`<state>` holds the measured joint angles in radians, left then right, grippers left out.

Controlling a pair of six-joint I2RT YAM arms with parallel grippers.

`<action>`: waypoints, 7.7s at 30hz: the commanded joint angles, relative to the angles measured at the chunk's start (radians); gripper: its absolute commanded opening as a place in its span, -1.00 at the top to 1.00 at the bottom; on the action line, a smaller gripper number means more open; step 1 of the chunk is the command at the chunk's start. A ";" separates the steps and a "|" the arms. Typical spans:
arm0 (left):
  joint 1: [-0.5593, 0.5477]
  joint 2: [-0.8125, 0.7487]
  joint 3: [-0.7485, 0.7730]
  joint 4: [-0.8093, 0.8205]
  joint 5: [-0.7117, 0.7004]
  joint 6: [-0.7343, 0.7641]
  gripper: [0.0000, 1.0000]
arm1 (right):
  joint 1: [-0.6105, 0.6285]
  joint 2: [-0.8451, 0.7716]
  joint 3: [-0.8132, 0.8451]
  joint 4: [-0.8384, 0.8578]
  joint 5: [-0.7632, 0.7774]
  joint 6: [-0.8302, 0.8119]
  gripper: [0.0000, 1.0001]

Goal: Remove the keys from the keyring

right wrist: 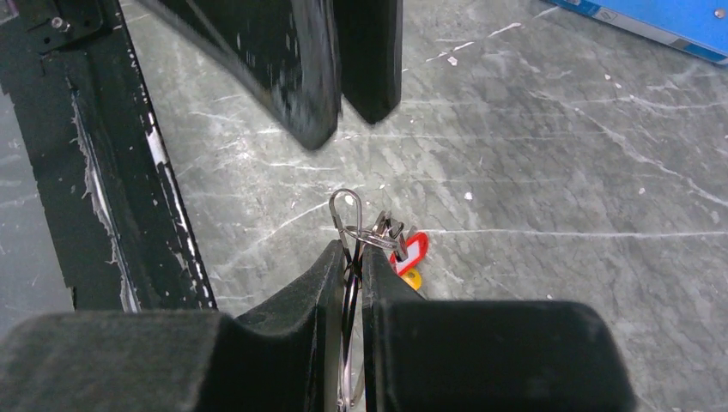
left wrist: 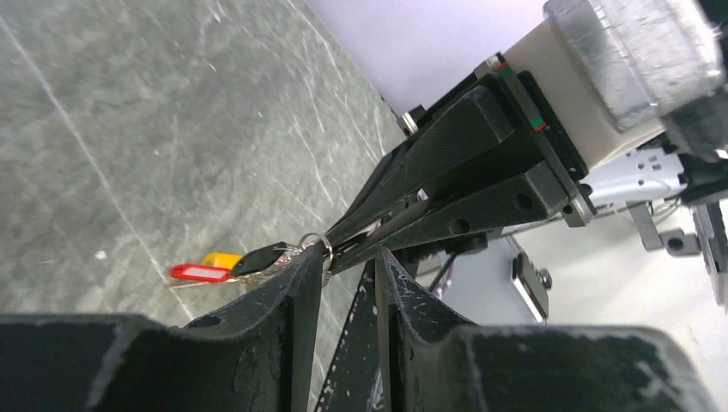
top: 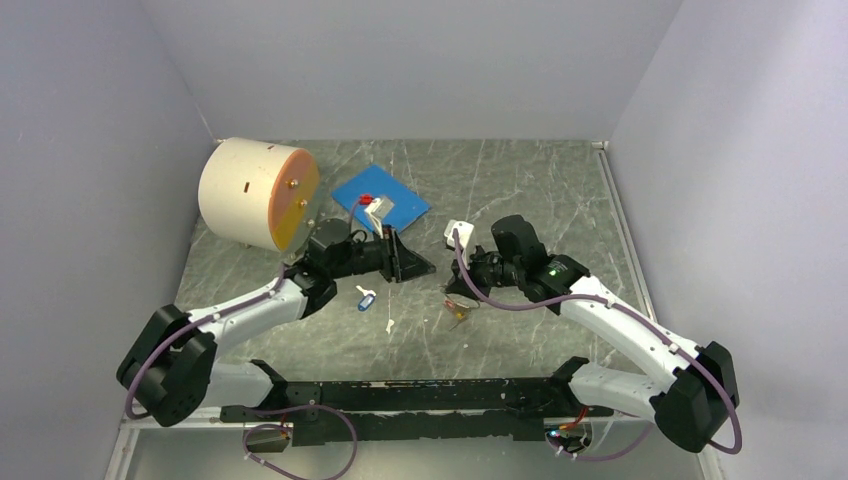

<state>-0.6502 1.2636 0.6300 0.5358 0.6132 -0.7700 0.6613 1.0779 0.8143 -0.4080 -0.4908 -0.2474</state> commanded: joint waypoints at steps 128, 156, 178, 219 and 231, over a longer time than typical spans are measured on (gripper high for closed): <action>-0.019 0.160 -0.112 0.254 -0.020 -0.578 0.95 | 0.056 0.039 0.008 0.120 0.030 0.085 0.16; -0.019 0.132 -0.135 0.270 -0.034 -0.589 0.95 | 0.056 0.035 -0.020 0.112 0.049 0.054 0.39; -0.020 0.103 -0.144 0.280 -0.040 -0.589 0.95 | 0.056 0.013 -0.054 0.178 0.045 0.069 0.52; -0.027 0.111 -0.153 0.315 -0.039 -0.585 0.95 | 0.052 -0.024 -0.037 0.210 0.319 0.175 1.00; -0.028 0.157 -0.135 0.428 -0.018 -0.541 0.95 | 0.051 -0.060 -0.039 0.197 0.344 0.110 1.00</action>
<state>-0.6750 1.4155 0.4877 0.8490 0.5148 -1.3434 0.7403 1.0626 0.7559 -0.2195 -0.2718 -0.0677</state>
